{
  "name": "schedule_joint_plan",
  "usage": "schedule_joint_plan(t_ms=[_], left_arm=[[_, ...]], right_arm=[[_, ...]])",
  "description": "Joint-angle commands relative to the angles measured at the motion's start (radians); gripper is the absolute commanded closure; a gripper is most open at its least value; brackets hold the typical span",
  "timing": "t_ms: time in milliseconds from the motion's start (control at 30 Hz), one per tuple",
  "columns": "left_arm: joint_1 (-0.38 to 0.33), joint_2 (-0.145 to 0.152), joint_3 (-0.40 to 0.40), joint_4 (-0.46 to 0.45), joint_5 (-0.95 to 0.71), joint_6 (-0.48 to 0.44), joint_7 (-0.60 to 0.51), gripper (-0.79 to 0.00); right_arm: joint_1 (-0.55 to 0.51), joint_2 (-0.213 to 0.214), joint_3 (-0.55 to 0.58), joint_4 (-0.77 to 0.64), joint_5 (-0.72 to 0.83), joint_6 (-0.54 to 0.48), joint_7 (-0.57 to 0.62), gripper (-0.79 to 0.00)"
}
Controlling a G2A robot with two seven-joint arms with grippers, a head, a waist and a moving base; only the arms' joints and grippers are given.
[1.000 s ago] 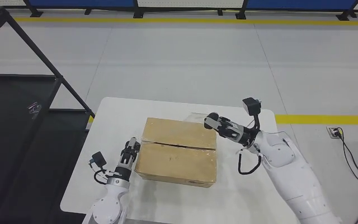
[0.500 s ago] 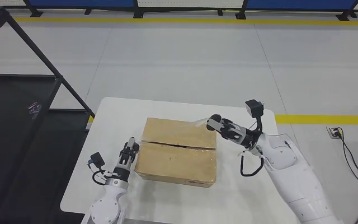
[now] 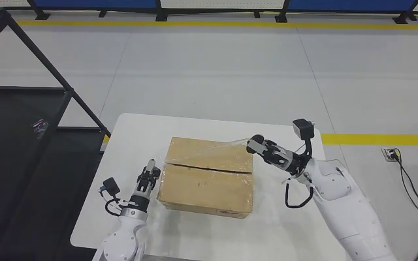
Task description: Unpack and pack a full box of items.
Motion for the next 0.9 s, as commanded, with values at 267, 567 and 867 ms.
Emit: schedule_joint_plan(t_ms=[267, 567, 867], left_arm=[[0.022, 0.0, -0.034, -0.036, -0.011, -0.009, 0.009, -0.416], [0.09, 0.004, -0.1, -0.178, -0.004, -0.035, 0.029, -0.406], [0.104, 0.018, -0.101, -0.311, 0.132, 0.019, -0.16, -0.785]], right_arm=[[-0.017, 0.008, 0.009, -0.011, 0.007, -0.008, 0.003, 0.0], [-0.025, 0.01, 0.006, -0.012, -0.001, -0.007, -0.011, 0.0], [-0.024, 0.011, -0.001, -0.011, -0.002, -0.006, -0.017, 0.0]])
